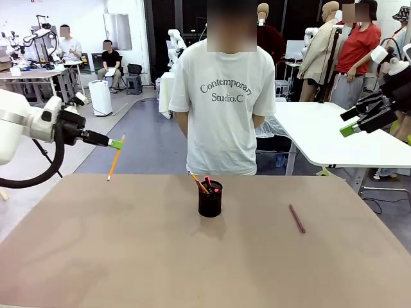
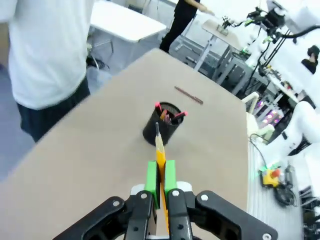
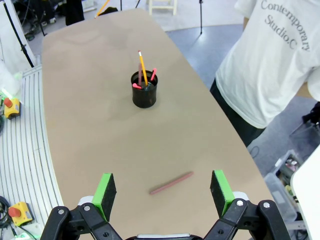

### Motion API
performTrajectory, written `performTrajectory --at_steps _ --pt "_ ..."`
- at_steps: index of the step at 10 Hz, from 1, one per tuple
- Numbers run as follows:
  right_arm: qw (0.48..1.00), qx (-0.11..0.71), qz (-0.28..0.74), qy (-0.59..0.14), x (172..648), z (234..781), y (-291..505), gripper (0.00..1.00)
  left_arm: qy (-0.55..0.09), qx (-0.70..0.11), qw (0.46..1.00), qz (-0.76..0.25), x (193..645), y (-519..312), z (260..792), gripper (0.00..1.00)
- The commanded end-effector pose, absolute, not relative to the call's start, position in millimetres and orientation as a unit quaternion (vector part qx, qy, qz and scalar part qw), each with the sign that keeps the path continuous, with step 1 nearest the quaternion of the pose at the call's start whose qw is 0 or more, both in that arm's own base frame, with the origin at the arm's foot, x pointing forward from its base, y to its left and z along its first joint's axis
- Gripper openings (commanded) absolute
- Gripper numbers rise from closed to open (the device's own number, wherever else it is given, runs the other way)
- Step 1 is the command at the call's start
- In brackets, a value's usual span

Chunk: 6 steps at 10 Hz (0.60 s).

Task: Place the pens into the pen holder.
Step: Pick up a writing instrument from the table and place it into the Pen holder.

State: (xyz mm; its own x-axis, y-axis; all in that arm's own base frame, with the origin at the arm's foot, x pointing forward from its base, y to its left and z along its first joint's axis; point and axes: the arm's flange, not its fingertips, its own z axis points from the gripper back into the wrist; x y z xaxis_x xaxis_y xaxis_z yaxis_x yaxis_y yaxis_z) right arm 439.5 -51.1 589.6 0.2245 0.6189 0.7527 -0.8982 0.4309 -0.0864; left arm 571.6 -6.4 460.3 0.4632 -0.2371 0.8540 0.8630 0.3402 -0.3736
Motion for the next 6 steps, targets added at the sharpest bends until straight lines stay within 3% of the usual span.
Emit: performTrajectory --at_steps 1,2,6 --pt "0.755 0.191 0.500 -0.379 439.9 590.9 -49.7 1.00 -0.364 -0.413 0.729 -0.406 549.6 -18.3 454.6 0.00" --pt "0.755 0.191 0.500 -0.379 439.9 590.9 -49.7 1.00 -0.359 -0.436 0.736 -0.374 571.6 -6.4 460.3 0.00" --pt "0.755 0.191 0.500 -0.379 439.9 590.9 -49.7 1.00 -0.359 -0.436 0.736 -0.374 571.6 -6.4 460.3 0.00"
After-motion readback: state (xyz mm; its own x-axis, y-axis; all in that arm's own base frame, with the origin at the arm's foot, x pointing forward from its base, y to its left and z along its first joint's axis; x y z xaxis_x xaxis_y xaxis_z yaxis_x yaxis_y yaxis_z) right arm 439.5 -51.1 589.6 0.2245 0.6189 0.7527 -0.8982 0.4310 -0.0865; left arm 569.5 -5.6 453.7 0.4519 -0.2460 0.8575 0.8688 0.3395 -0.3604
